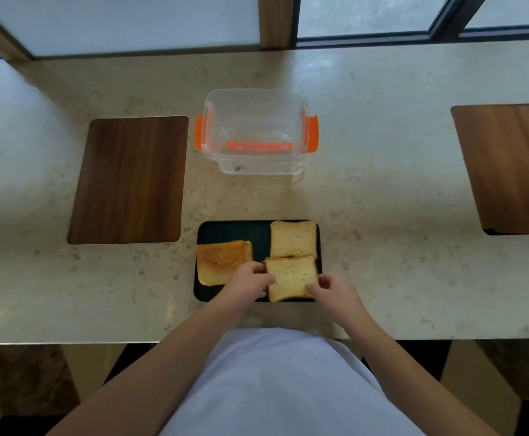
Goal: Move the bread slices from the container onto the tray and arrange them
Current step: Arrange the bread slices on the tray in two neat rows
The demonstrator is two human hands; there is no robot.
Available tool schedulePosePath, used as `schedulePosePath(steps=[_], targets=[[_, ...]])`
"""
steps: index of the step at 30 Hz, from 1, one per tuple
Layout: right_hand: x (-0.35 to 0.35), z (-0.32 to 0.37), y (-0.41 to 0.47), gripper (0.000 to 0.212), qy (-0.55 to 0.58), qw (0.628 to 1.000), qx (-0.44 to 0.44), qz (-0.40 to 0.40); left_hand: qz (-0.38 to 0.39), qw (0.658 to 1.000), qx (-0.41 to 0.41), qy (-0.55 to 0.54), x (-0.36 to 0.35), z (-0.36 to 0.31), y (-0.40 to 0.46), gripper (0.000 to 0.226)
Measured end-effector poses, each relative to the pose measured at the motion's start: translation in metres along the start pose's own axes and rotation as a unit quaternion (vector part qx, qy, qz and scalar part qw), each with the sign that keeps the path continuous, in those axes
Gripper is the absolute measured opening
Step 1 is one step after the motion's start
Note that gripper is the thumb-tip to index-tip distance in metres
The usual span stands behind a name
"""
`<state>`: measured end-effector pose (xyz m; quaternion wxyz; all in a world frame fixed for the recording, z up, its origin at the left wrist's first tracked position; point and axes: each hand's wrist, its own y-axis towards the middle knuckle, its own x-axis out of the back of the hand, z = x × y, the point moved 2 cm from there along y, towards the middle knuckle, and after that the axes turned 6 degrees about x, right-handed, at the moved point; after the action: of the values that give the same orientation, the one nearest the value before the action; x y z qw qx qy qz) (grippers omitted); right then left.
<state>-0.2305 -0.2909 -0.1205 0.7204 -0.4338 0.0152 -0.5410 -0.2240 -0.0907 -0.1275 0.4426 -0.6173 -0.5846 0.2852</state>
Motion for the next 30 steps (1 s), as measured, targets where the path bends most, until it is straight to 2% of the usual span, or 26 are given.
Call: schedulePosePath(steps=[3, 8, 14, 17, 18, 20, 21, 23, 26, 30], targets=[[0.0, -0.001, -0.001, 0.019, -0.048, 0.999, 0.0, 0.009, -0.015, 0.999, 0.007, 0.032, -0.005, 0.001, 0.0, 0.059], [0.001, -0.007, -0.004, 0.03, -0.076, 0.996, -0.022, 0.033, 0.002, 0.997, 0.008, 0.073, -0.006, 0.004, -0.001, 0.064], [0.002, -0.003, -0.004, 0.019, -0.041, 0.999, 0.002, 0.002, 0.008, 0.997, -0.012, 0.071, -0.006, 0.006, -0.002, 0.07], [0.001, -0.003, -0.004, 0.018, -0.059, 0.998, 0.01, 0.0, -0.025, 0.993, -0.031, 0.114, -0.007, 0.008, -0.003, 0.072], [0.001, -0.004, -0.004, 0.022, -0.081, 0.997, 0.015, -0.006, -0.055, 0.983, -0.056, 0.168, -0.008, 0.008, -0.006, 0.07], [0.001, -0.008, -0.006, 0.036, -0.148, 0.988, 0.029, -0.017, -0.12, 0.935, -0.133, 0.305, -0.01, 0.009, -0.011, 0.059], [0.002, -0.011, -0.007, 0.043, -0.171, 0.984, 0.037, -0.02, -0.136, 0.909, -0.166, 0.358, -0.011, 0.01, -0.014, 0.051], [0.004, -0.017, -0.007, 0.045, -0.19, 0.98, 0.055, -0.02, -0.141, 0.877, -0.189, 0.418, -0.013, 0.011, -0.016, 0.042], [0.005, -0.023, -0.007, 0.033, -0.204, 0.976, 0.075, -0.019, -0.15, 0.86, -0.189, 0.449, -0.013, 0.008, -0.015, 0.039], [0.004, -0.025, -0.003, 0.027, -0.202, 0.976, 0.077, -0.021, -0.148, 0.857, -0.191, 0.455, -0.014, 0.007, -0.014, 0.034]])
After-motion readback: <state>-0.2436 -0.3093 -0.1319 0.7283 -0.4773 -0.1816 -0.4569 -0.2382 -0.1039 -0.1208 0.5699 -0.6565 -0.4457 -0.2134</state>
